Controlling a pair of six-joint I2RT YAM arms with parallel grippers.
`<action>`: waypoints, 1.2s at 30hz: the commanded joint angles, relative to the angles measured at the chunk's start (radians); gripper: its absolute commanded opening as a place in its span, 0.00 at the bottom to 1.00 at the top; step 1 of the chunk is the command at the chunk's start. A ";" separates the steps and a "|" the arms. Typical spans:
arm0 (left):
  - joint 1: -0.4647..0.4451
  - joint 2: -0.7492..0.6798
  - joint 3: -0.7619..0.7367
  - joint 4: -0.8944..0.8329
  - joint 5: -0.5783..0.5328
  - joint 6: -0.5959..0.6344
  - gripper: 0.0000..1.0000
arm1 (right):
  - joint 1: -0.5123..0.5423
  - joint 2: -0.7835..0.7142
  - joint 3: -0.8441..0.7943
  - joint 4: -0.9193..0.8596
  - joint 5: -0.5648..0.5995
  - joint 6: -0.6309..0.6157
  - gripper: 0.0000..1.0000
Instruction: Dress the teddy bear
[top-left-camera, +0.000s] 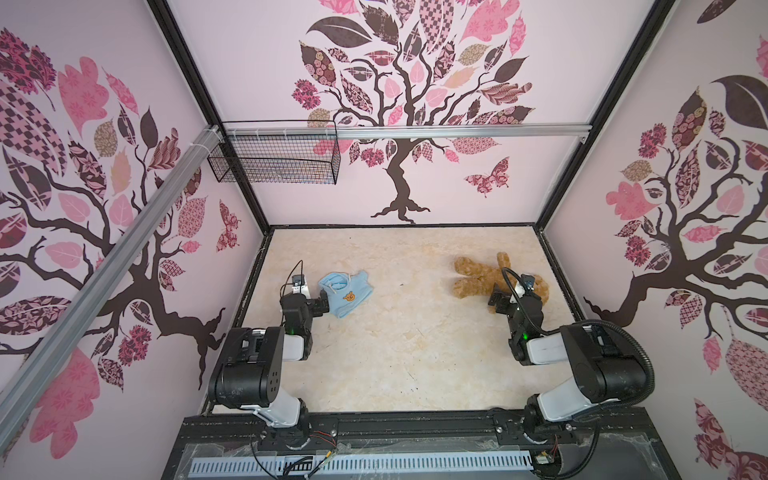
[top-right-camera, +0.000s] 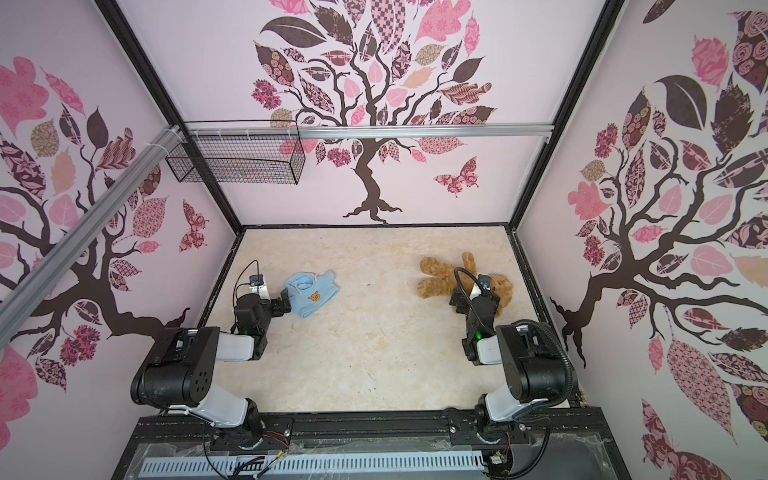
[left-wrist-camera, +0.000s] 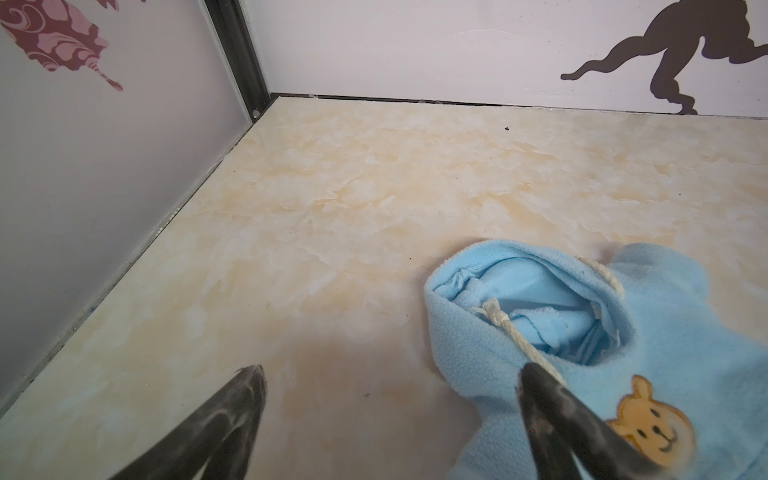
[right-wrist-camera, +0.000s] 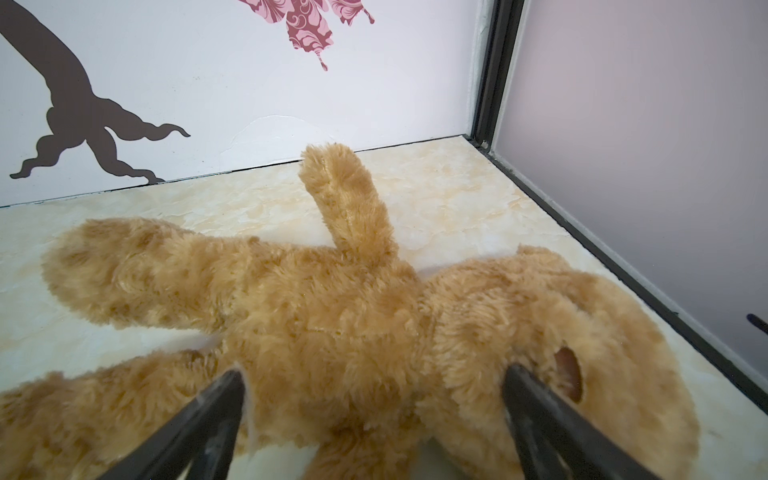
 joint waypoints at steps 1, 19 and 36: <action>0.002 -0.011 0.027 0.006 0.013 -0.010 0.97 | 0.004 0.003 0.009 0.009 0.006 0.001 1.00; 0.004 -0.014 0.023 0.013 0.014 -0.007 0.97 | 0.006 -0.001 0.007 0.017 0.014 -0.003 1.00; -0.029 -0.395 0.168 -0.583 0.192 -0.786 0.96 | 0.030 -0.685 0.187 -0.830 0.181 0.369 1.00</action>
